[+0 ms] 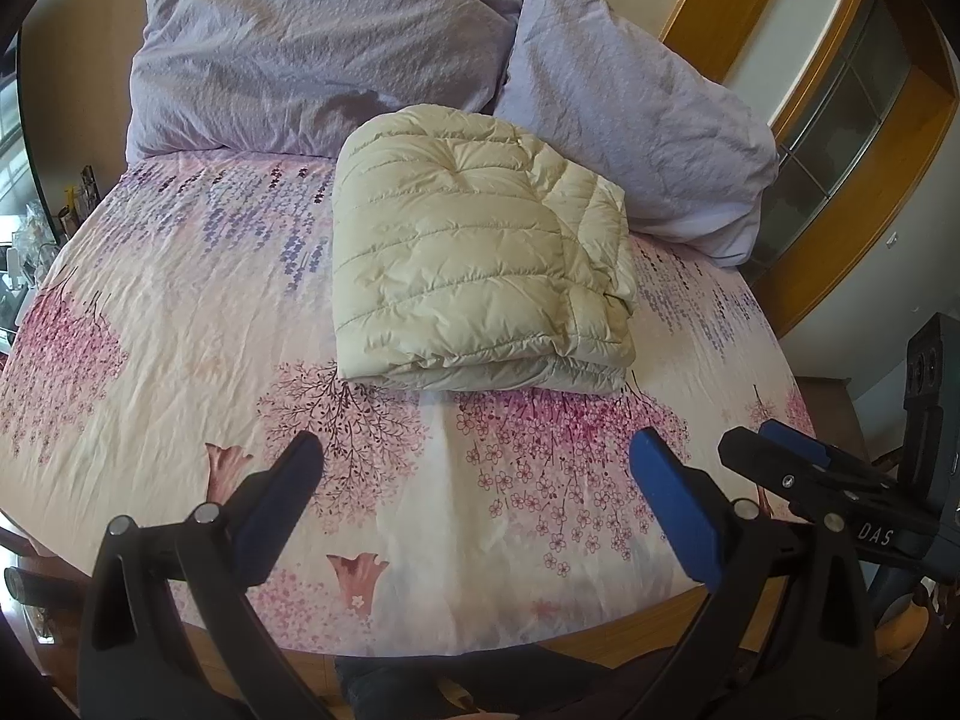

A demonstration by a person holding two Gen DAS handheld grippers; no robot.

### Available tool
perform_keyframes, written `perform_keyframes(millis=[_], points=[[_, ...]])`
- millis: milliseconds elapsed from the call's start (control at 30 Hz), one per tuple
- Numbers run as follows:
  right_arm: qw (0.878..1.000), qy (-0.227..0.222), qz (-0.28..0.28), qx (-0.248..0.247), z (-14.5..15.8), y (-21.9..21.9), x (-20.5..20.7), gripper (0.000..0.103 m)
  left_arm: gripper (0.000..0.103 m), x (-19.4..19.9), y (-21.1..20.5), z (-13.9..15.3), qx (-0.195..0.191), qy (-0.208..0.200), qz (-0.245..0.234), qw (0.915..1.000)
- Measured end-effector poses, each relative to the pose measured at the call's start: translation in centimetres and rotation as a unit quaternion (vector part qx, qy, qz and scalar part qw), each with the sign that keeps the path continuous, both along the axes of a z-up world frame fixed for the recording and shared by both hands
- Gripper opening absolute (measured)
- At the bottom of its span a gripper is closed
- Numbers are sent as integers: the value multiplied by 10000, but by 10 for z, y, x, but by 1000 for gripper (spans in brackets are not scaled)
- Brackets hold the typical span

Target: Fold large clothes

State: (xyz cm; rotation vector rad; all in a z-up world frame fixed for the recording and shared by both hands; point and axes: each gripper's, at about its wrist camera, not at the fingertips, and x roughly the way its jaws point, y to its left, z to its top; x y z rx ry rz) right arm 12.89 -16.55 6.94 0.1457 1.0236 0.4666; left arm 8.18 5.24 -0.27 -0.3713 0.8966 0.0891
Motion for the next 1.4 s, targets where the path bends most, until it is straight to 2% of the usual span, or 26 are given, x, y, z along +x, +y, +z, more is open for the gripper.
perform_keyframes(millis=[1400], points=[[10000, 17, -13, -5, 0, 2, 3, 102, 101, 2, 2, -3, 4, 31, -4, 10000]])
